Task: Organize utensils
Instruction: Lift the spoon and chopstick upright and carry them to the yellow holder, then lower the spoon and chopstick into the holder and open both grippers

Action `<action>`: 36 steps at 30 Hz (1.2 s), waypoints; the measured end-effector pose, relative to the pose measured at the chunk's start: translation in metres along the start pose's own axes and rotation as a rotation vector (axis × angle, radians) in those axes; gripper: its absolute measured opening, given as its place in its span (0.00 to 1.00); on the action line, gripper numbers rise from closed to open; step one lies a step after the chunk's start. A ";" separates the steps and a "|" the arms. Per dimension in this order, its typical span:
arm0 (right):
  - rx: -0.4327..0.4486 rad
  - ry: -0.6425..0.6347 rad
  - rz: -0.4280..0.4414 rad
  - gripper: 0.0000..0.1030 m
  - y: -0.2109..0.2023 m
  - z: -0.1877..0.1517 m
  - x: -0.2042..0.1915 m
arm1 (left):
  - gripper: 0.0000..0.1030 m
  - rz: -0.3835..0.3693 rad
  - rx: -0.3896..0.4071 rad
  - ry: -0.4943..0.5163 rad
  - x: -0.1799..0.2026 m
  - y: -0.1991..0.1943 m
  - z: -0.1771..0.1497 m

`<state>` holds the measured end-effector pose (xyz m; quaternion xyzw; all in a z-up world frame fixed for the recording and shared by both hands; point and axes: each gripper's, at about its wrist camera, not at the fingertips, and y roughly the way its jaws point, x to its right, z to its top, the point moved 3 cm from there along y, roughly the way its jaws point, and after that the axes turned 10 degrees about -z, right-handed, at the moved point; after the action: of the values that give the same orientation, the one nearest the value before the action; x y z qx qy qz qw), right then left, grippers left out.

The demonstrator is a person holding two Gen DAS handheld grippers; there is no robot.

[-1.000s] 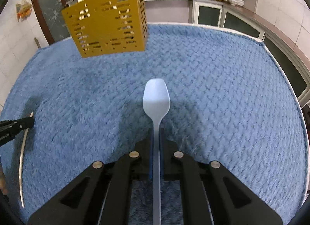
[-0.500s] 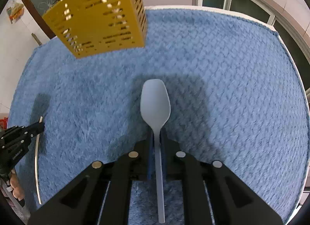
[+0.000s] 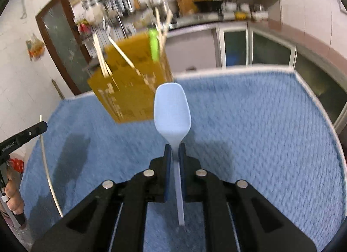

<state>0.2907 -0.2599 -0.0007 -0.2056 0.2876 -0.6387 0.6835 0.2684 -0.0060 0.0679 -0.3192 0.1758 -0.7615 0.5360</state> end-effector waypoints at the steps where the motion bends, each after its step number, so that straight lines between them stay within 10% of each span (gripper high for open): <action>1: 0.028 -0.002 -0.001 0.08 -0.003 0.005 -0.005 | 0.04 0.000 0.014 0.005 0.002 -0.002 0.004; 21: 0.259 0.011 0.036 0.07 -0.043 0.141 -0.038 | 0.04 -0.024 0.402 0.116 0.051 -0.057 0.156; 30: 0.276 0.006 0.024 0.07 -0.011 0.176 -0.051 | 0.04 -0.009 0.560 0.165 0.068 -0.005 0.205; 36: 0.224 -0.016 0.001 0.07 0.027 0.160 -0.052 | 0.04 -0.016 0.526 0.165 0.056 0.046 0.189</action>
<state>0.4145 -0.2200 0.1086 -0.1330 0.2089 -0.6648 0.7048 0.4161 -0.0609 0.1957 -0.1073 0.0122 -0.8087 0.5783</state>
